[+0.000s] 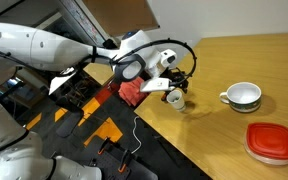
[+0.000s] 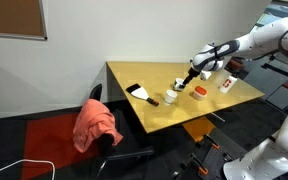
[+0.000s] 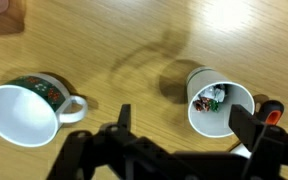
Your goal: Pour the sweets in the cup onto the table
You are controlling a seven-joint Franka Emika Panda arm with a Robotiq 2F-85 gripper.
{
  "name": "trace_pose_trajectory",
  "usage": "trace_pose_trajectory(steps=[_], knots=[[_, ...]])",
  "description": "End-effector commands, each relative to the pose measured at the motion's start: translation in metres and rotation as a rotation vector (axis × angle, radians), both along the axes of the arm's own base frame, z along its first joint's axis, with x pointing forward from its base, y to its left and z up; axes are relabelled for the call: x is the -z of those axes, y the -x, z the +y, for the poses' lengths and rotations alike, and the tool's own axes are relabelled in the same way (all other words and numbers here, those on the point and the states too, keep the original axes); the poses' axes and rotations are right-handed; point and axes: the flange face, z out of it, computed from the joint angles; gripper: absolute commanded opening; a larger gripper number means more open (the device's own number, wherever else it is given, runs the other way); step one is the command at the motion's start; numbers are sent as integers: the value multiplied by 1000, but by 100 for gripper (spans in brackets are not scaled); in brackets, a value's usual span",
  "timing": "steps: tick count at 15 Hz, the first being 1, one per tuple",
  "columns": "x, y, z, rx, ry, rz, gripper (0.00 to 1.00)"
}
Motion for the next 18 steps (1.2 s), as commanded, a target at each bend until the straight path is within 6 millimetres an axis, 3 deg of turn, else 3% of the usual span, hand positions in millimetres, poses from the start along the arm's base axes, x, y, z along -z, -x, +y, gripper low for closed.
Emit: trace_pose_trajectory(steps=[1,18], knots=[[1,-11,1,-22,44,-88,100],[79,-52,10,-56,-12,-52,100]])
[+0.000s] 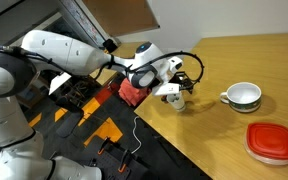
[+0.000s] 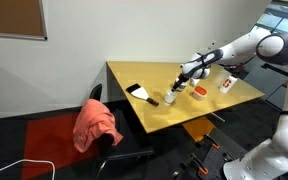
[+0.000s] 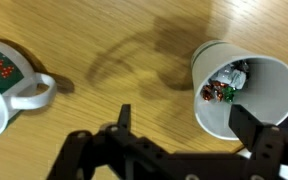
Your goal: Pour the sweets in the cup onto the table
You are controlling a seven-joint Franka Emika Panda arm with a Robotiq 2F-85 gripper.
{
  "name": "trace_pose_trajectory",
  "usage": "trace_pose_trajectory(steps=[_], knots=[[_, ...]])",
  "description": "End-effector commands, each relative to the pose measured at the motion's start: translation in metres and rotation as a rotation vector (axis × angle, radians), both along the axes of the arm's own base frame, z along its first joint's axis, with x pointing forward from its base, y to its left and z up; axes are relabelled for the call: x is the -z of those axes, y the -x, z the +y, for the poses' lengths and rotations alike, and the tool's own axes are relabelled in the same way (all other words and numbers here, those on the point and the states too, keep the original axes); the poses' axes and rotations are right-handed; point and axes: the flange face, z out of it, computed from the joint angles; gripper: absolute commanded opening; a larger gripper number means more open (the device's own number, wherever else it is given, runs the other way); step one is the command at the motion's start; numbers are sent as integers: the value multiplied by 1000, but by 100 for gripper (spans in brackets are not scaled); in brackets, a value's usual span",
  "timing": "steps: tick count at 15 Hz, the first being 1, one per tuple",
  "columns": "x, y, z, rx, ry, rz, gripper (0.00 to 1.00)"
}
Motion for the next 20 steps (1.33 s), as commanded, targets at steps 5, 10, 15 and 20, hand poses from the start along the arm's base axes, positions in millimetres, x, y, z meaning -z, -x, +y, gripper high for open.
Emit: trace_pose_trajectory(steps=[5,10,15,20], knots=[[19,-16,-1,-18,-13,20,66],[23,-19,-3,-30,-8,26,25],[23,-22,2,-45,-4,30,0],[4,-25,16,-61,79,35,1]])
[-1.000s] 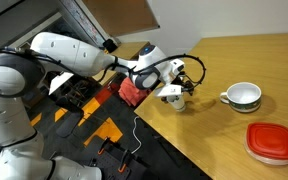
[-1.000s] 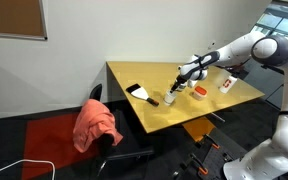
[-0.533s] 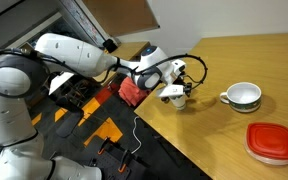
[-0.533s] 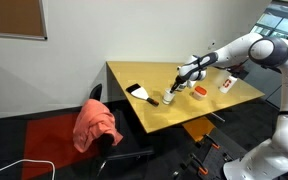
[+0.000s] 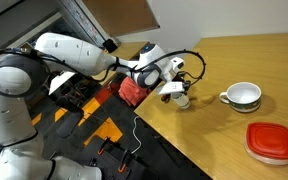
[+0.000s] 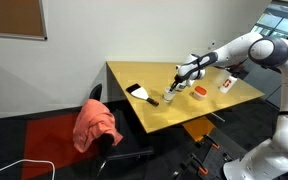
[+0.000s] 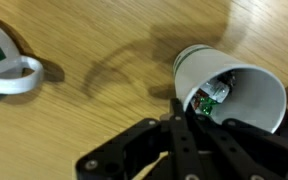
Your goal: Pour the sweets in the cup onto the table
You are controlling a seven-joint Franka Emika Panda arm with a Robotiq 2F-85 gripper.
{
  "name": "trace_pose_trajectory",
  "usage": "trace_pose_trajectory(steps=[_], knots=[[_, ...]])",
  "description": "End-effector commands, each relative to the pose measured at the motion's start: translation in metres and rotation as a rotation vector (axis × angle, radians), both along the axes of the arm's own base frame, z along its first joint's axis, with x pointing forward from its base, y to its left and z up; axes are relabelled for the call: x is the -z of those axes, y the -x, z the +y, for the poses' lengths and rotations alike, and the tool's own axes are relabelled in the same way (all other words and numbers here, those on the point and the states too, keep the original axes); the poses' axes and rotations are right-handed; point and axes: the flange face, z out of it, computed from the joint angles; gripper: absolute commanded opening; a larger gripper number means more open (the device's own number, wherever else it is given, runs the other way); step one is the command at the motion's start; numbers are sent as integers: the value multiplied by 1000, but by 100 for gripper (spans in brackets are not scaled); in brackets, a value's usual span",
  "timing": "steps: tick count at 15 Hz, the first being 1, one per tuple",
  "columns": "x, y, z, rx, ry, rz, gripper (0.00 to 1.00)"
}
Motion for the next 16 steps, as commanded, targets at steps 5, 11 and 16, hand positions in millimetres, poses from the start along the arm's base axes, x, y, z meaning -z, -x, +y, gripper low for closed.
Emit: trace_pose_trajectory(steps=[5,11,16], knots=[[-39,-9,33,-31,229,37,1],[-48,-17,64,-74,477,46,1],[-47,2,88,-106,601,6,1]])
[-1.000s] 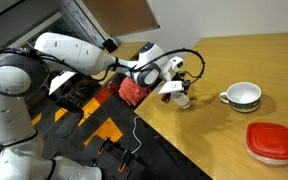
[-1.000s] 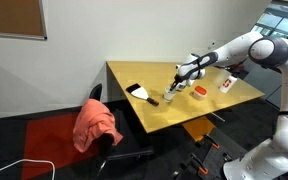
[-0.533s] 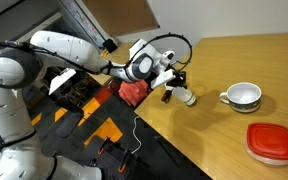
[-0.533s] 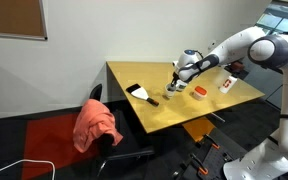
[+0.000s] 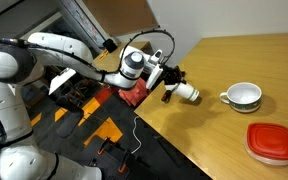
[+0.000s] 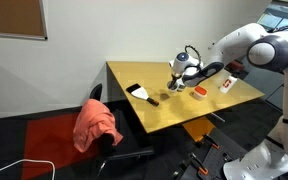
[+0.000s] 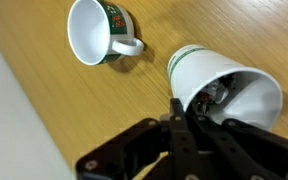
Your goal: Pour the sweets in the cup onto the table
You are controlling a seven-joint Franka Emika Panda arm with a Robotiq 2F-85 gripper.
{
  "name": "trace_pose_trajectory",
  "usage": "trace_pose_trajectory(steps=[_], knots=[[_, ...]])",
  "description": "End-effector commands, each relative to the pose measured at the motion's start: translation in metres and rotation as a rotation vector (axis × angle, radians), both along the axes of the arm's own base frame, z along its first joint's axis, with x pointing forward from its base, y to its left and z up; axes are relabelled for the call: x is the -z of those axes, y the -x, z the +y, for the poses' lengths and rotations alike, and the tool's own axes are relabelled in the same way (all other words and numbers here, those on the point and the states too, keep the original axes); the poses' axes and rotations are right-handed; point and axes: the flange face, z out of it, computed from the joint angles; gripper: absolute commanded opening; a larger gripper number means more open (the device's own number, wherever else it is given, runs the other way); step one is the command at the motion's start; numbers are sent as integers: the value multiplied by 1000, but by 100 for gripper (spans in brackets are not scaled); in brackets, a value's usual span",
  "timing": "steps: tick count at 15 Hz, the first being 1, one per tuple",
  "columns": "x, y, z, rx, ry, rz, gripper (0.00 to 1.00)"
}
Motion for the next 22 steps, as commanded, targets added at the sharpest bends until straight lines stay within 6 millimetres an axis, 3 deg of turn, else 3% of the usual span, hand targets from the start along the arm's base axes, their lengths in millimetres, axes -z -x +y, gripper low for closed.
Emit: trace_pose_trajectory(steps=[1,7,17,20,22], knots=[[1,3,4,-5,21,-5,1],[6,5,3,3,7,-8,1],[13,19,68,-8,384,-163,1],[32,34,86,10,505,-181,1],[47,47,86,45,549,-170,1]])
